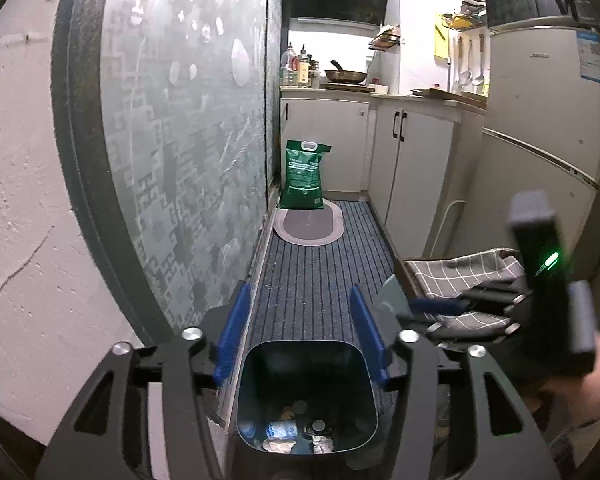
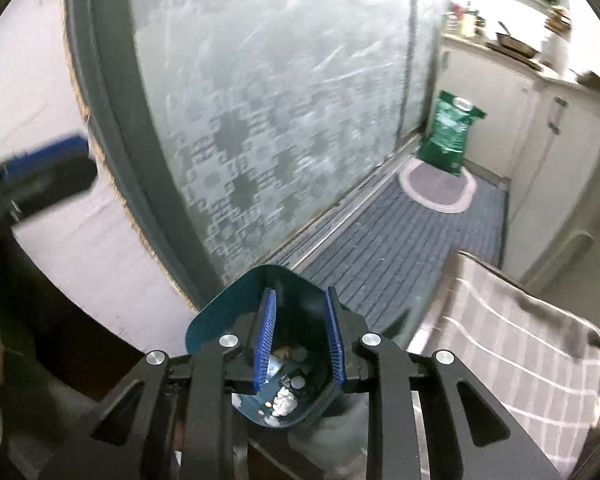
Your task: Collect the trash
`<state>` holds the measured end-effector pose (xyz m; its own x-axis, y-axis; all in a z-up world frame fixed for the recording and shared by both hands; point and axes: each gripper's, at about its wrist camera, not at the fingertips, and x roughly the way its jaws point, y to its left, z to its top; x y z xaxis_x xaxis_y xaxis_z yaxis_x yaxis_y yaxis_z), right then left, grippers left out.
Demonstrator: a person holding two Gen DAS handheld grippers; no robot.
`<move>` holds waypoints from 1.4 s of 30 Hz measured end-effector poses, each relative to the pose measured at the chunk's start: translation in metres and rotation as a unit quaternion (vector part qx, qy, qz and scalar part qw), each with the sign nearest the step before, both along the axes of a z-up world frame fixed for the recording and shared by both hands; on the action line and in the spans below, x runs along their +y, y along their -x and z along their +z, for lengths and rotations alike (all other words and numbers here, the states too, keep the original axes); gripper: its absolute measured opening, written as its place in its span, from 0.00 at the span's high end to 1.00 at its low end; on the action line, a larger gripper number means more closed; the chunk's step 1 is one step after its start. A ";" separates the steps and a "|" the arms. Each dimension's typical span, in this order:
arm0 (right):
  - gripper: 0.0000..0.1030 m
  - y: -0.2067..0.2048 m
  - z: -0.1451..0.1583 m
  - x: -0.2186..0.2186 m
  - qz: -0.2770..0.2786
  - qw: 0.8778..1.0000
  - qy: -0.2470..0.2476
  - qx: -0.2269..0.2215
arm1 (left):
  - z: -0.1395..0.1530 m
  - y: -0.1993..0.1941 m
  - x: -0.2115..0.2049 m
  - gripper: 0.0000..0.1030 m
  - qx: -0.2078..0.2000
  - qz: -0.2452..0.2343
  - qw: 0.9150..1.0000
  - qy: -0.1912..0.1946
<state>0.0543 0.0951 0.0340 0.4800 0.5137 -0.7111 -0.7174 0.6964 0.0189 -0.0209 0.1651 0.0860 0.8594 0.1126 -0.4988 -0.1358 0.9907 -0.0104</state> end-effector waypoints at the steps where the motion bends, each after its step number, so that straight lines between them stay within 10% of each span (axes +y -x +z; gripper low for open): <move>1: 0.76 0.001 0.005 -0.010 -0.010 1.000 -0.005 -0.005 | -0.001 0.000 -0.003 0.38 -0.001 -0.001 1.000 -0.001; 7: 0.66 0.009 0.017 -0.069 -0.055 0.998 -0.032 -0.016 | -0.008 0.006 -0.018 0.22 -0.006 -0.001 1.000 -0.008; 18: 0.03 0.048 0.027 -0.146 -0.110 0.990 -0.059 -0.058 | -0.020 0.015 -0.047 0.03 -0.008 -0.011 1.000 -0.009; 42: 0.03 0.105 0.017 -0.192 -0.127 0.988 -0.057 -0.066 | -0.036 0.041 -0.079 0.03 0.010 0.000 1.000 0.009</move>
<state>-0.0503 -0.0973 0.0505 0.6886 0.4371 -0.5785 -0.5204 0.8536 0.0255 -0.0619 0.0865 0.0502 0.8489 0.1035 -0.5183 -0.1362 0.9903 -0.0254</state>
